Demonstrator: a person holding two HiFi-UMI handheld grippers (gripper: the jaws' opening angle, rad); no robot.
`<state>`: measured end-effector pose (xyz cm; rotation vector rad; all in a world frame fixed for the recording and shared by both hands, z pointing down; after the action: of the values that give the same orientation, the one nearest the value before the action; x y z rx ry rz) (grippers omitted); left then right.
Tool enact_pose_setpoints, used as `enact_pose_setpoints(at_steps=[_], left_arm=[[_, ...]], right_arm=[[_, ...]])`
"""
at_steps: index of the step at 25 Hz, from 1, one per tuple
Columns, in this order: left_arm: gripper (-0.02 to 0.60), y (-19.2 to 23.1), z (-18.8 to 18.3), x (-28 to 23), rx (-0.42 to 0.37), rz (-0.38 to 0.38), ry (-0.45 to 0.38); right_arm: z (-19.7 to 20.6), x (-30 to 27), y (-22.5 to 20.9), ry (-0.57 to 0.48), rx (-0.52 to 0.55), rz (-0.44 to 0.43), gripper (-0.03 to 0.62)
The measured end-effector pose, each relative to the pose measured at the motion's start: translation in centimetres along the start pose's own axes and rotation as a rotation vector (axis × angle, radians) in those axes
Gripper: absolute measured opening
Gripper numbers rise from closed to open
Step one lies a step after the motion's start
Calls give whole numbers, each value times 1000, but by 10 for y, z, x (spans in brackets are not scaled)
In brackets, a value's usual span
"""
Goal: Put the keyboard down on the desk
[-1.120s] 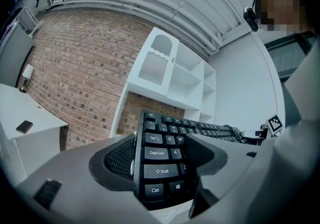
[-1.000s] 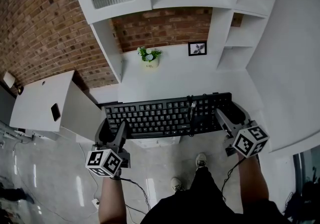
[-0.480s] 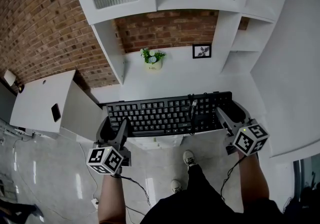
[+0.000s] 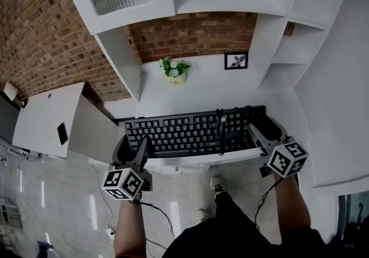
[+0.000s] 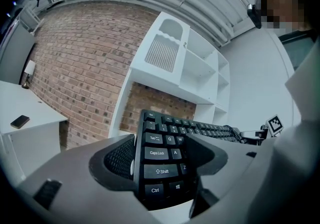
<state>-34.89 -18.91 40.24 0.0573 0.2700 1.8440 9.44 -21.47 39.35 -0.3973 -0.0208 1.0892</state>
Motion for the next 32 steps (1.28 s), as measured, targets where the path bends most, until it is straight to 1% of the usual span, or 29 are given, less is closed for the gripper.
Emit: enact_pose_setpoints(at_steps=[5, 9, 15, 25, 32], left_arm=[[325, 3, 6, -20, 15, -10, 24], [325, 4, 22, -62, 27, -37, 53], [327, 8, 43, -96, 46, -48, 109], [325, 13, 83, -138, 74, -66, 214], [327, 19, 119, -157, 103, -85, 301]], right_arm=[[-2, -18, -13, 29, -18, 5, 281], [2, -56, -51, 61, -29, -12, 281], [13, -84, -79, 112, -47, 3, 281], [47, -115, -121, 201, -104, 27, 281], [79, -133, -146, 273, -147, 44, 281]])
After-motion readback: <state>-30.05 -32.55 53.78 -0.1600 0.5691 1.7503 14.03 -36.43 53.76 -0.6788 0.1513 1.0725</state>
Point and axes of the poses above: the fingertips, and each gripper's own axes: x backward along the fingers, y to its left, z out of its underside, the point moved 7 cm from there along x, backward along the fingers, and after that the axes turned 3 degrees about -x, right-handed, at the moved point
